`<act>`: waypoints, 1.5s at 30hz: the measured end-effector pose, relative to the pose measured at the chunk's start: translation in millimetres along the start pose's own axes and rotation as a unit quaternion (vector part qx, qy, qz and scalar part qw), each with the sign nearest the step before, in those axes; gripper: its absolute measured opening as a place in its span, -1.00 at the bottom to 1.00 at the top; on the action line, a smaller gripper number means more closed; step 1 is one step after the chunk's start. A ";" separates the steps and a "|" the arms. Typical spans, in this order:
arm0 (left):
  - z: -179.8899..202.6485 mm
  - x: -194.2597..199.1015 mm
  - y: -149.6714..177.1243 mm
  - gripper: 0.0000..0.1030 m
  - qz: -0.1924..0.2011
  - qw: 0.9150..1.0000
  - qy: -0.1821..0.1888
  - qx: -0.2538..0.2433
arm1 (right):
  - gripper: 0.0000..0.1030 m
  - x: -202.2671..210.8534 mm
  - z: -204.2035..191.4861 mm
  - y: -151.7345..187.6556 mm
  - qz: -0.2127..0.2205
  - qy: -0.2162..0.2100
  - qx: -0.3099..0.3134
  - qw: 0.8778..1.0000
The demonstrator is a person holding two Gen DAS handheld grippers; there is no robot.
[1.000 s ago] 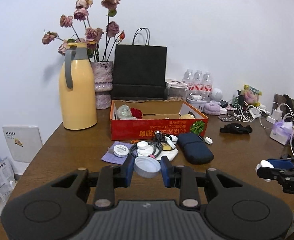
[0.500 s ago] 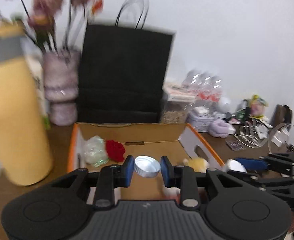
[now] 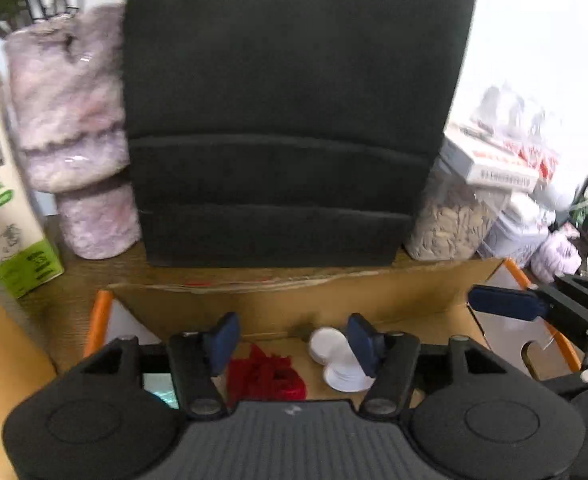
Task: Organize objects
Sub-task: 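Drop the white cap into the box with the right tool while the left drops the lid, then move both tools back over the table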
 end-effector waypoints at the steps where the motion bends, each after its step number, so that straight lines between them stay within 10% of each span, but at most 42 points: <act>1: 0.0 5.8 -2.8 0.14 0.003 1.000 0.002 0.001 | 0.51 4.4 2.9 -0.4 0.001 0.003 -0.004 1.000; 15: 17.7 187.2 12.0 0.45 0.066 0.995 -0.037 -0.059 | 0.61 153.5 -0.3 -16.0 0.027 0.047 0.015 0.998; 27: 53.2 394.0 248.5 0.87 0.149 0.984 0.074 -0.062 | 1.00 350.7 -71.9 174.7 0.095 -0.022 -0.029 0.995; 30: 52.2 432.5 299.4 0.88 0.132 0.979 0.109 -0.107 | 1.00 392.2 -89.5 232.7 0.043 -0.026 0.020 0.999; 38: 31.5 438.2 326.8 0.94 0.129 0.983 0.020 -0.133 | 1.00 456.7 -90.0 286.5 -0.002 0.041 0.011 0.999; 45: 24.8 418.3 310.1 0.95 0.157 0.982 0.040 -0.102 | 1.00 433.2 -88.5 269.9 0.044 0.052 -0.022 0.997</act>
Point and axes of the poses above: each gripper's, at about its wrist camera, not at the fingertips, and x roughly against the way its jaws point, z to its right, y to its underside, the point moved 2 cm from there along -x, roughly the way its jaws point, and after that the axes turned 2 degrees about z, right-handed, at the moved point
